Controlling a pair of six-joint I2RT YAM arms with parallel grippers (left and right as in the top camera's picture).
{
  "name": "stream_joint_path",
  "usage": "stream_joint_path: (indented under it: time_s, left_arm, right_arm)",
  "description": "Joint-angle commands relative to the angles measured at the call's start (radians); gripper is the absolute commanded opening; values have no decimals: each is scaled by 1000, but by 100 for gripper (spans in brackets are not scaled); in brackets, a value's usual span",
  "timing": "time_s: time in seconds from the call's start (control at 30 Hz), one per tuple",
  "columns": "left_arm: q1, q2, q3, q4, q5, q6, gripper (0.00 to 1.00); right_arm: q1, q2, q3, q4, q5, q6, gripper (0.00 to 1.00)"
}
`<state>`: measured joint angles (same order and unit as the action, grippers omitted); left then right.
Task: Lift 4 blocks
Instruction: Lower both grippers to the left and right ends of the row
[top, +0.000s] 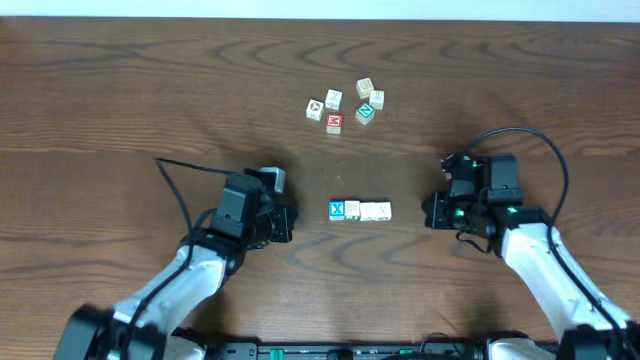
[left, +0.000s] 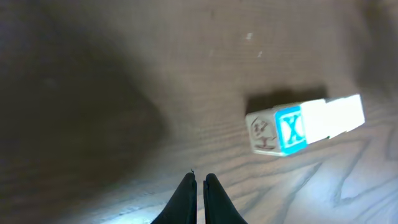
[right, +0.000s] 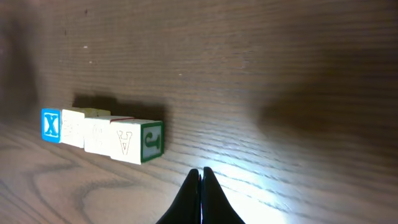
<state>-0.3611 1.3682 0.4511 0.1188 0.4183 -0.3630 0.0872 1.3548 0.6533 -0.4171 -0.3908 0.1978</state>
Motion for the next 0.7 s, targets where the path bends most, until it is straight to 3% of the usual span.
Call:
stream_joint_path:
  time_s: [0.0, 0.23, 0.67]
  left_arm:
    - [2, 51, 3, 27, 62, -9, 7]
    - [2, 63, 6, 53, 65, -9, 7]
    - [2, 63, 7, 75, 72, -10, 8]
  right_arm:
    - [43, 63, -7, 40, -30, 11, 1]
    - [119, 164, -7, 144, -29, 57, 1]
    - [163, 201, -7, 181, -30, 72, 1]
